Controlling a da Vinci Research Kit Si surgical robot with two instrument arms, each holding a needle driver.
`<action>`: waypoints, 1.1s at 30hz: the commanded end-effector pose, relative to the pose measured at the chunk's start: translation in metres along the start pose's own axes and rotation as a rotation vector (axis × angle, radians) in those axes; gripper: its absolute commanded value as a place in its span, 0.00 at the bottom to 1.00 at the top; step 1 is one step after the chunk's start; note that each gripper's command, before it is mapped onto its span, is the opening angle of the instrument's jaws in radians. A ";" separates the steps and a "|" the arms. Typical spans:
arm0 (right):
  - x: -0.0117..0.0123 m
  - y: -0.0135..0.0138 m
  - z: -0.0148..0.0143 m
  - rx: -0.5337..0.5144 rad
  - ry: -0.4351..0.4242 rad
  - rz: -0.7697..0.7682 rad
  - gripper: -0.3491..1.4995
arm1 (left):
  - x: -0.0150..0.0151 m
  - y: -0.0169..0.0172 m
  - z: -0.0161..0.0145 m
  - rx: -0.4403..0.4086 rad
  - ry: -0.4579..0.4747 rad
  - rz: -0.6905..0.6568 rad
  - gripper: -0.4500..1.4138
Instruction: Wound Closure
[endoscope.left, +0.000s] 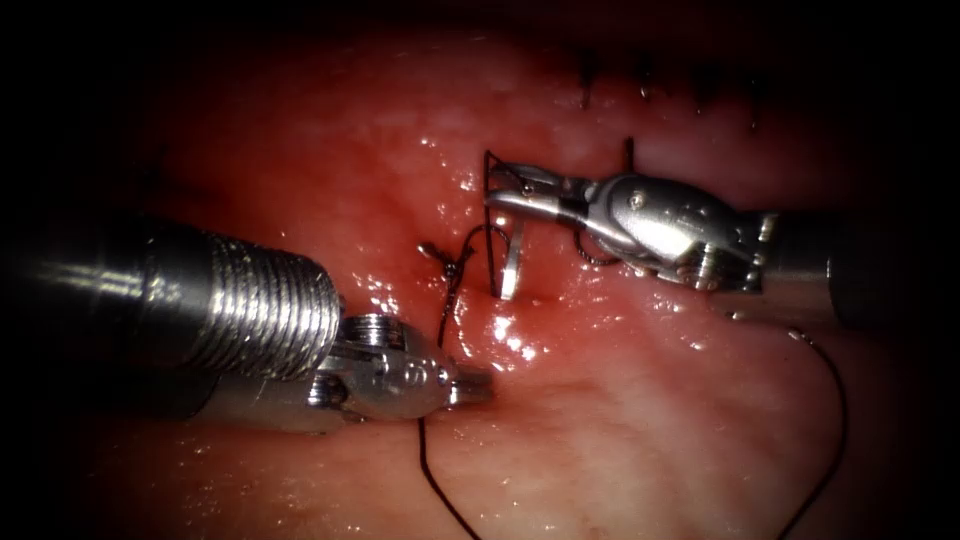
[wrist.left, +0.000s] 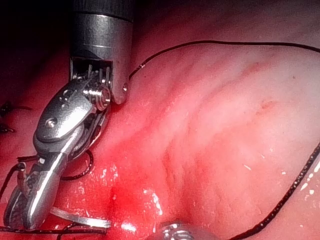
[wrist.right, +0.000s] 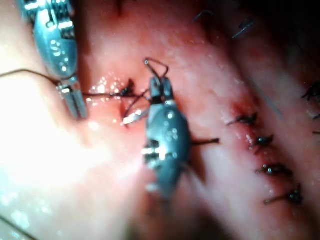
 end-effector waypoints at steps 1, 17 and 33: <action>-0.0003 -0.0002 0.0008 0.009 -0.006 0.018 0.00 | 0.0001 0.0001 0.0012 -0.003 0.001 0.002 0.13; -0.0019 -0.0010 0.0014 0.150 -0.096 0.178 0.00 | -0.0010 0.0000 0.0018 -0.011 -0.007 0.013 0.13; -0.0003 -0.0003 0.0008 0.030 -0.062 0.317 0.00 | -0.0010 0.0004 0.0021 -0.005 -0.009 0.011 0.13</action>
